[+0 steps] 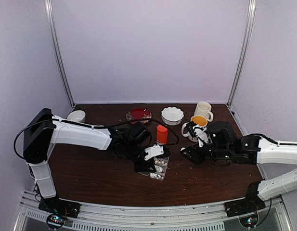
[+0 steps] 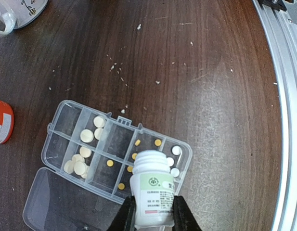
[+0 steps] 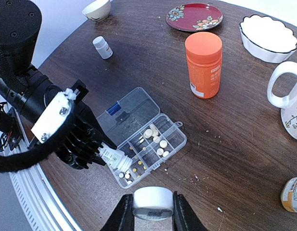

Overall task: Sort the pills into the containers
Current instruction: Pour the pill into the compartment of the pill container, then screw the lid of the pill bottle onto the pill bottle.

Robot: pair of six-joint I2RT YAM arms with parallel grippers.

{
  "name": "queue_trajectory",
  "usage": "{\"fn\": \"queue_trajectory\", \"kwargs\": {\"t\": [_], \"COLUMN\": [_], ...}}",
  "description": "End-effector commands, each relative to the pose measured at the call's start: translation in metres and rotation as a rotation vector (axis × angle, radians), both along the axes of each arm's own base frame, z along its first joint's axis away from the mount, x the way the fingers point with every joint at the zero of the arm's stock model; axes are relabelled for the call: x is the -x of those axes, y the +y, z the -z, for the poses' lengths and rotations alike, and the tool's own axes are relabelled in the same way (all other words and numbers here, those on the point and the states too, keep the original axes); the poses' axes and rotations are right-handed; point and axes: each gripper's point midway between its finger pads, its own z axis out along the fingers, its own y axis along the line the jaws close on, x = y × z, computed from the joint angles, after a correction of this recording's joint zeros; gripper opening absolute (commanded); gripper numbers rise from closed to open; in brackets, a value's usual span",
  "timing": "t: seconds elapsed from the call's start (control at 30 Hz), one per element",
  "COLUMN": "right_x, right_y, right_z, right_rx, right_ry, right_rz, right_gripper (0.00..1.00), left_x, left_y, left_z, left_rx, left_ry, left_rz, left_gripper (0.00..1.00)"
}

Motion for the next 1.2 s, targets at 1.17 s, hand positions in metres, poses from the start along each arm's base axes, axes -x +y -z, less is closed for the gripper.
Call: {"fn": "queue_trajectory", "kwargs": {"t": [1.17], "right_x": [0.033], "right_y": [0.041], "right_z": [-0.12], "right_rx": [-0.21], "right_ry": [-0.161], "right_rz": [-0.354], "right_gripper": [0.0], "left_x": [0.016], "left_y": [0.065], "left_z": [-0.218], "left_rx": [1.177], "left_ry": [-0.118], "left_rz": [-0.069], "left_gripper": [0.0]}}
